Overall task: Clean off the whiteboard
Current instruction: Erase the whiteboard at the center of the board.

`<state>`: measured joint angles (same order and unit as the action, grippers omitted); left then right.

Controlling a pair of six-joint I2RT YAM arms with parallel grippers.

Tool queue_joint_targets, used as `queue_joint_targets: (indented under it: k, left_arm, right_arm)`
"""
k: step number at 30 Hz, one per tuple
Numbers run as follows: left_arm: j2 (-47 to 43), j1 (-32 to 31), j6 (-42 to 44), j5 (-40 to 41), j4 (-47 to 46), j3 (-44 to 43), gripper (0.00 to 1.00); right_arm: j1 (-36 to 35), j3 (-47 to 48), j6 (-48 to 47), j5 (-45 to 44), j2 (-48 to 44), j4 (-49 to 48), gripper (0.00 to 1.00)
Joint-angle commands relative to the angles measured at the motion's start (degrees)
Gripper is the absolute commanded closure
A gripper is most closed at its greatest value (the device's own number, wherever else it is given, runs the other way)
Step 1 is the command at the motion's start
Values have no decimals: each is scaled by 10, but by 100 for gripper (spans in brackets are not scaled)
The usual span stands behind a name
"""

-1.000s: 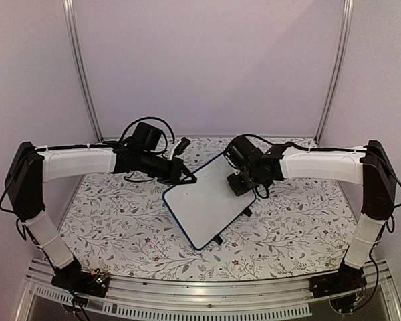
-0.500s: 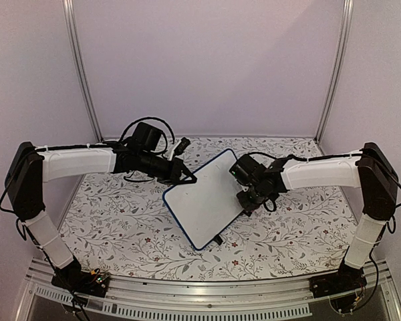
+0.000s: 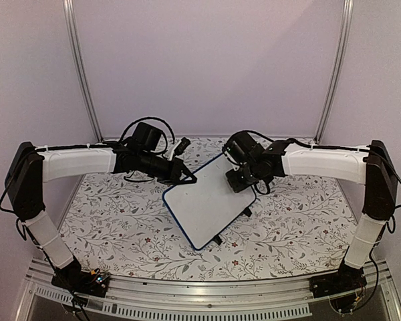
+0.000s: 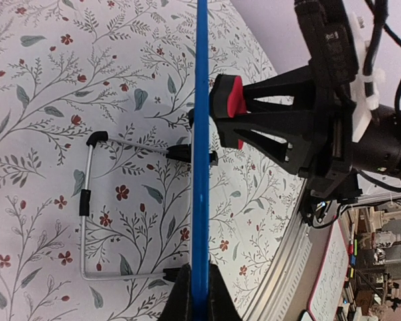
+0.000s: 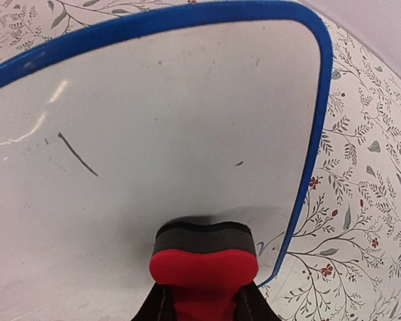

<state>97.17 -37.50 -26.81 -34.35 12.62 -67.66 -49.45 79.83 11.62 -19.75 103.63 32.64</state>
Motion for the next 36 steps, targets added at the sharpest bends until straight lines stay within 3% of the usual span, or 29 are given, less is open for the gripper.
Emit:
queue_joint_targets:
  k: [1, 14, 30, 36]
  left_arm:
    - [-3, -5, 3, -5, -8, 7, 100]
    - [1, -3, 0, -11, -11, 8, 100]
    - [-2, -3, 2, -10, -12, 9, 100]
    - [-3, -2, 0, -12, -12, 8, 100]
  right_arm:
    - [0, -3, -4, 2, 19, 4, 76]
    - [1, -143, 36, 16, -26, -21, 76]
    - [0, 32, -12, 4, 24, 11, 76]
    - [0, 4, -13, 5, 21, 12, 76]
